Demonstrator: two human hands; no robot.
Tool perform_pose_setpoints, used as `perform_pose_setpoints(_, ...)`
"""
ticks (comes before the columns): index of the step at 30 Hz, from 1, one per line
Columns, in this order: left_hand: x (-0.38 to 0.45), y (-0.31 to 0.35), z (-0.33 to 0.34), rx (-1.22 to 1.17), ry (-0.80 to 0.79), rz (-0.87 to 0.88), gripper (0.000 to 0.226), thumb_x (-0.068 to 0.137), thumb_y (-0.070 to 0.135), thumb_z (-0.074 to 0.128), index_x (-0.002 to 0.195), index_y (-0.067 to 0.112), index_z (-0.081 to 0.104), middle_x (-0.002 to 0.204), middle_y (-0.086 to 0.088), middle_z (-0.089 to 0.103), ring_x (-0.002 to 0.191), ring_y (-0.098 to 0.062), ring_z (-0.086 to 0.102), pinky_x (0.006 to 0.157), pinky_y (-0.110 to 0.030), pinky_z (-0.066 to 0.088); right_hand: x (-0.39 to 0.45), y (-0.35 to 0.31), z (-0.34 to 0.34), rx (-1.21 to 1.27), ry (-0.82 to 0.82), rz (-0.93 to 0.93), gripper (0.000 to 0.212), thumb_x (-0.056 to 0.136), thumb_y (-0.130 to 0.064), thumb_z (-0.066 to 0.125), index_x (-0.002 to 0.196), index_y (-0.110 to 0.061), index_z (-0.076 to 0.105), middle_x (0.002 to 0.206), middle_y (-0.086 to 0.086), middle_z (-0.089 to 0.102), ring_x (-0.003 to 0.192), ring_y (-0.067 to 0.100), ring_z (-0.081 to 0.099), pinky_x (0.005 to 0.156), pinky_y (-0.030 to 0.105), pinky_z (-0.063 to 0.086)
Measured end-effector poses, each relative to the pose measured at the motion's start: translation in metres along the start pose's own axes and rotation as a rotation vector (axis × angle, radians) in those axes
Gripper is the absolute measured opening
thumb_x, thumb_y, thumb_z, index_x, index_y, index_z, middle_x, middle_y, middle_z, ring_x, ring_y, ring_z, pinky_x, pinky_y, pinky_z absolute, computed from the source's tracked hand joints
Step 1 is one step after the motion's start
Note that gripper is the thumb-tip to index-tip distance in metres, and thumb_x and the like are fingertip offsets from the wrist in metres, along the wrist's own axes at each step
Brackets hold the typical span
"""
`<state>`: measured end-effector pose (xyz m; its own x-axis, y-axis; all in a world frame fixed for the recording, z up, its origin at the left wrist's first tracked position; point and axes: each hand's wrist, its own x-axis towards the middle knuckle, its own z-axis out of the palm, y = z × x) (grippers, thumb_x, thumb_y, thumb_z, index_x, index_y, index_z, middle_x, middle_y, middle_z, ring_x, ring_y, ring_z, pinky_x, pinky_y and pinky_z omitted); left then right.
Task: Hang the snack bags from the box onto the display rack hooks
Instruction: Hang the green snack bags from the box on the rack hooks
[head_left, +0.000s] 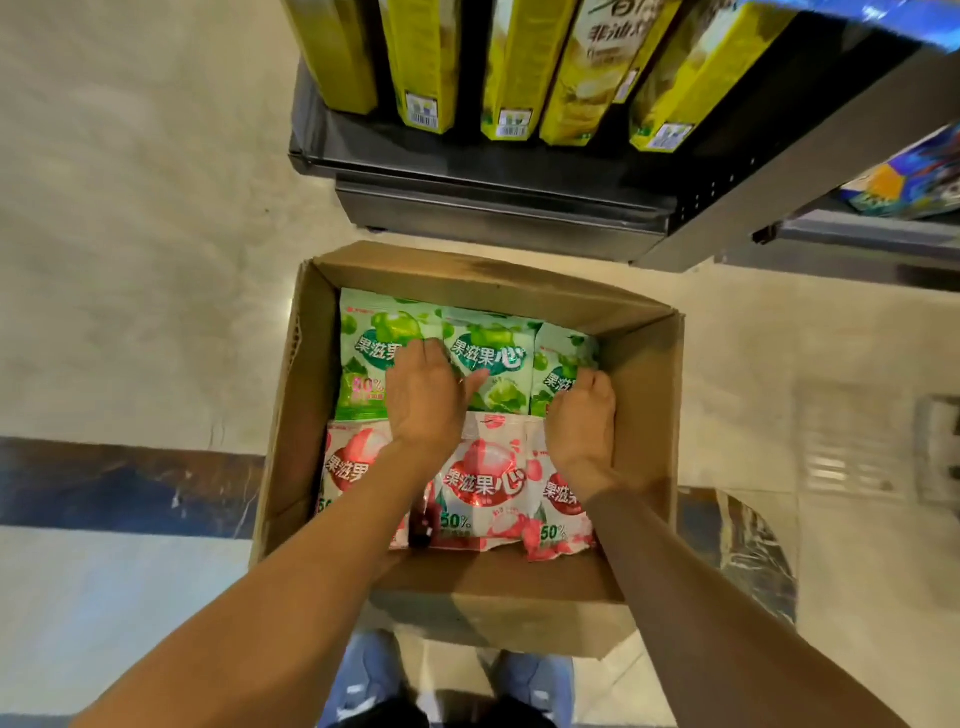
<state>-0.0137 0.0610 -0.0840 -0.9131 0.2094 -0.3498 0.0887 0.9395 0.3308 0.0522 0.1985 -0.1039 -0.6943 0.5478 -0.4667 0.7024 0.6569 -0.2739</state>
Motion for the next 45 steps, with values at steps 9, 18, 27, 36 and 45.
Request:
perform_pose_setpoints(9,-0.005,0.000,-0.010,-0.167,0.096,-0.147,0.028,0.090,0.017,0.060,0.109,0.000,0.049,0.107,-0.016,0.055,0.101,-0.030,0.049,0.083,-0.036,0.036,-0.008,-0.022,-0.013,0.211,-0.071,0.145,0.034,0.093,-0.014,0.048,0.128,-0.019,0.048,0.142,0.020,0.026,0.108,0.039,0.051,0.096,0.044,0.041)
perform_pose_setpoints(18,0.003,0.006,-0.028,-0.579,-0.009,-0.333,0.057,0.077,0.033,0.074,0.112,-0.003,0.049,0.086,-0.006,0.050,0.082,-0.028,0.056,0.072,-0.037,0.044,0.004,-0.021,-0.027,0.336,-0.041,0.329,0.075,0.074,-0.035,0.077,0.130,-0.002,0.039,0.133,0.017,0.046,0.125,0.035,0.042,0.102,0.045,0.036)
perform_pose_setpoints(27,0.008,0.013,-0.041,-0.948,-0.197,-0.459,0.027,0.091,0.021,0.060,0.111,0.014,0.044,0.088,0.002,0.043,0.090,-0.022,0.045,0.076,-0.030,0.037,-0.004,-0.012,-0.054,0.848,-0.249,0.194,0.051,0.073,-0.017,0.080,0.118,-0.011,0.059,0.112,0.003,0.067,0.106,0.019,0.062,0.093,0.039,0.051)
perform_pose_setpoints(36,-0.007,0.008,-0.116,-1.155,-0.330,-0.445,0.048,0.086,0.021,0.066,0.130,0.010,0.049,0.122,-0.009,0.062,0.109,-0.029,0.061,0.093,-0.049,0.049,-0.030,-0.031,-0.118,1.113,-0.357,0.156,0.034,0.074,-0.021,0.077,0.106,-0.020,0.065,0.108,0.005,0.070,0.099,0.021,0.067,0.091,0.044,0.052)
perform_pose_setpoints(45,-0.058,0.047,-0.247,-1.301,-0.333,-0.369,0.034,0.093,0.032,0.055,0.121,0.013,0.059,0.115,-0.014,0.067,0.105,-0.031,0.064,0.093,-0.053,0.049,-0.098,-0.076,-0.245,1.229,-0.362,0.132,0.041,0.082,-0.024,0.068,0.118,-0.007,0.061,0.113,0.013,0.068,0.100,0.025,0.067,0.091,0.045,0.052)
